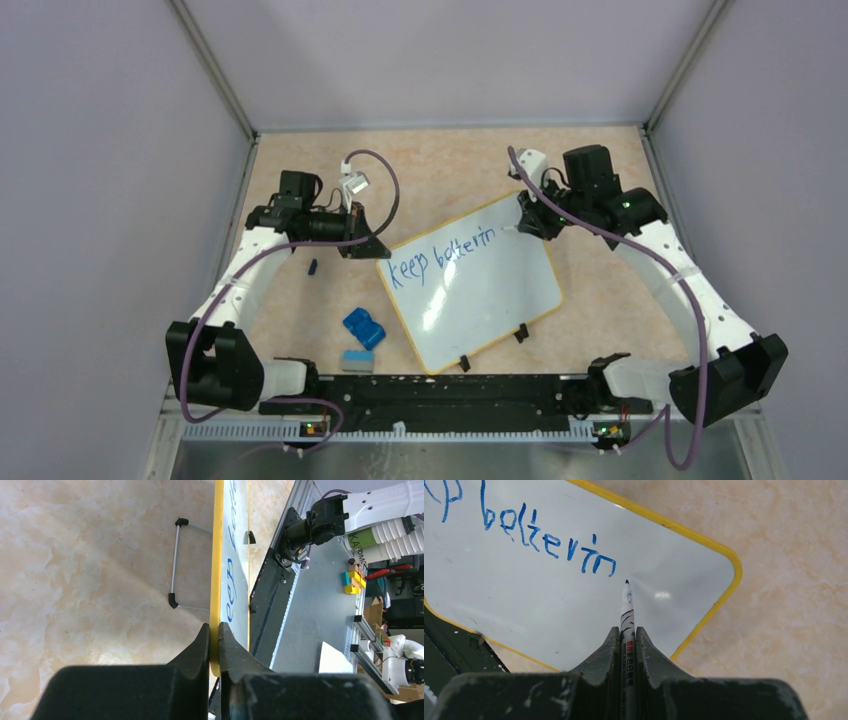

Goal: Write a sentence on the whiteboard

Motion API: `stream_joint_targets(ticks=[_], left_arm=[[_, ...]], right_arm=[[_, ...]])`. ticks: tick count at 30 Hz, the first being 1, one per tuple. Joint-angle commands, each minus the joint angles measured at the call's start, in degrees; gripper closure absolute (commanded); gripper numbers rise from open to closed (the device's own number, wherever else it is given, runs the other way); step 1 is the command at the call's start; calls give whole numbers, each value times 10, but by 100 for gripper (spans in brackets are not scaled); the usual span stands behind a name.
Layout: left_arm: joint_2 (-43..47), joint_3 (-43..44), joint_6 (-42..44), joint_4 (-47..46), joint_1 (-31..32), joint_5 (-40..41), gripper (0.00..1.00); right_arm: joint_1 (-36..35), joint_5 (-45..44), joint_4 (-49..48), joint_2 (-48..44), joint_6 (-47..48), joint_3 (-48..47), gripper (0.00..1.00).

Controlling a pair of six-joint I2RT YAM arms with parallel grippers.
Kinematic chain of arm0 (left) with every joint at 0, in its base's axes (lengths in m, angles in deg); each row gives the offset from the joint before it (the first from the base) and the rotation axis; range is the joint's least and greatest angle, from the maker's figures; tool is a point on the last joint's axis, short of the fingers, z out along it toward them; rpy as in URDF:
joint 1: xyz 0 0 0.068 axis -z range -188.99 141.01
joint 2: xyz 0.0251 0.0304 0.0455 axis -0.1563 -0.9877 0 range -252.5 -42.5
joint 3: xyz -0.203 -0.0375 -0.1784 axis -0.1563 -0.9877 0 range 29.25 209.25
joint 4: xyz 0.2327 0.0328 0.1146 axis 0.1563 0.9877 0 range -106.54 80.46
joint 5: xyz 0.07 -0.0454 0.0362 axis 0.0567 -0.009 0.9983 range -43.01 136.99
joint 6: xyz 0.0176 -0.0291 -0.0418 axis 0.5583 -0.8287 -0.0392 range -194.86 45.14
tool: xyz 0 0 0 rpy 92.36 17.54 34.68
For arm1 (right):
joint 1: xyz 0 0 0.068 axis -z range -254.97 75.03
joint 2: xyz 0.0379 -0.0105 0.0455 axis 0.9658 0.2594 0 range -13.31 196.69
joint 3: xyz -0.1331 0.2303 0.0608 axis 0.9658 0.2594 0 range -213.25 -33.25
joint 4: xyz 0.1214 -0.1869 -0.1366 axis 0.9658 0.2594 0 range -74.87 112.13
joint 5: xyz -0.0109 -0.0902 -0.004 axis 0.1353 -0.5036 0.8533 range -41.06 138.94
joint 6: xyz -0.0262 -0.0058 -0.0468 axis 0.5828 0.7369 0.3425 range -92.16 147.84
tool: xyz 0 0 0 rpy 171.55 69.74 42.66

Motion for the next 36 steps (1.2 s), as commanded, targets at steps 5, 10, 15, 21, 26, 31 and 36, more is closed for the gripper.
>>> stream_joint_targets(ticks=[5, 10, 15, 21, 26, 31, 36], left_arm=[[-6, -16, 26, 31, 22, 27, 100], [-6, -15, 26, 31, 22, 26, 100], [-2, -18, 27, 31, 22, 27, 100], [-1, -20, 28, 31, 22, 29, 100], [-1, -20, 28, 30, 22, 29, 100], [-4, -20, 28, 31, 22, 29, 100], [-6, -20, 28, 31, 22, 30, 100]], right_arm=[[11, -31, -42, 7, -14, -26, 100], [11, -24, -48, 19, -16, -29, 100], [11, -11, -49, 27, -19, -35, 100], [0, 0, -48, 31, -19, -36, 100], [-9, -1, -43, 32, -14, -29, 100], [-13, -1, -37, 26, -9, -15, 100], [-14, -2, -30, 15, -3, -1, 100]])
